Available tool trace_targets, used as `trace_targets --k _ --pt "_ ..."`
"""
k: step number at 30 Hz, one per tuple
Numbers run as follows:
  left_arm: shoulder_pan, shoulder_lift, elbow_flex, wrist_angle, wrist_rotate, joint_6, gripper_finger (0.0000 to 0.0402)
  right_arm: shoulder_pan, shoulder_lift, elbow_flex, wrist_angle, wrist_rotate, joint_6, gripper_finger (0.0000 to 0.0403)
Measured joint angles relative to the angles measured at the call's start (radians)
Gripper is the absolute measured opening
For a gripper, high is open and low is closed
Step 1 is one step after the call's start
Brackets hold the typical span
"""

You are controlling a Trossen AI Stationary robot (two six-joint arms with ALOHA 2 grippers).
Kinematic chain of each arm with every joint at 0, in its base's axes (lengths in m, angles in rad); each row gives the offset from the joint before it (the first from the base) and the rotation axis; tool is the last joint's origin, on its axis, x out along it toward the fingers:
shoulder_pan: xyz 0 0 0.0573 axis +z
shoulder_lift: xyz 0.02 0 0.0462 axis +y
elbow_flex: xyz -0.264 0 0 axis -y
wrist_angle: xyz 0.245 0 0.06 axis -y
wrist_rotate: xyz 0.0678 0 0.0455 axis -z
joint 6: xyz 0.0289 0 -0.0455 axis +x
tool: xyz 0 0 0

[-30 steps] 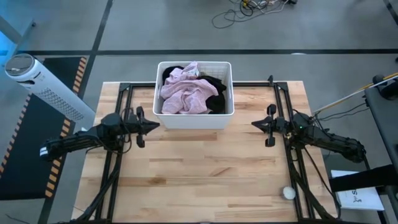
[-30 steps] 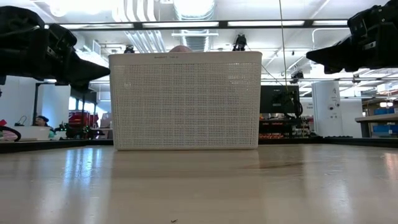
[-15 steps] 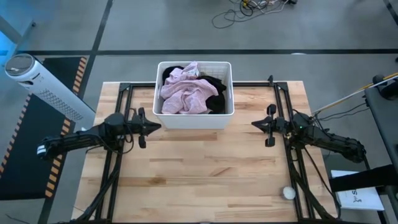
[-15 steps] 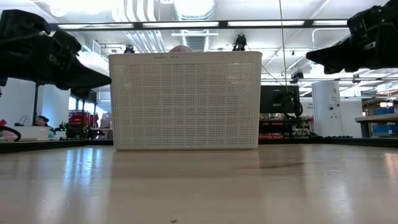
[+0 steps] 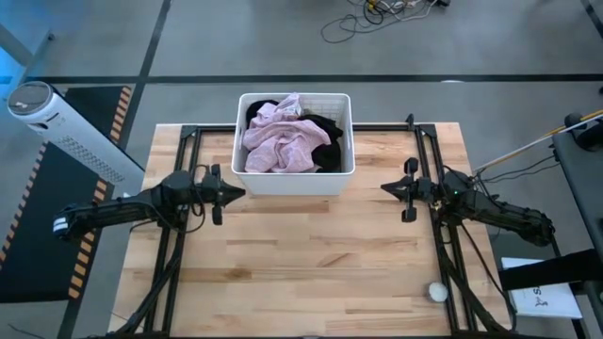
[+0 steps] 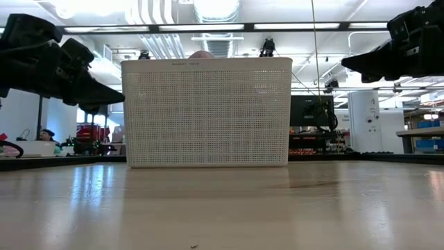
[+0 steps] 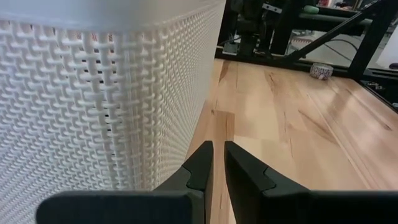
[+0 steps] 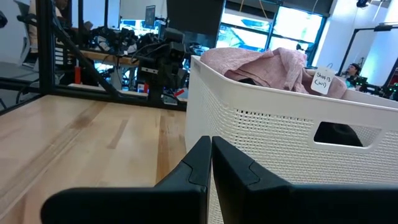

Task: Sort clothes
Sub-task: Return to Home Position

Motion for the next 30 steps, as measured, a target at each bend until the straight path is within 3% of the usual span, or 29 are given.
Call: trace_targets --k 19,30 --pt "0.0 0.03 0.0 0.001 0.0 0.0 0.0028 0.0 0.0 0.0 0.0 0.0 0.0 0.0" --pt "0.0 -0.058 0.0 0.0 0.0 0.0 0.0029 0.0 0.0 0.0 0.0 0.0 0.0 0.0"
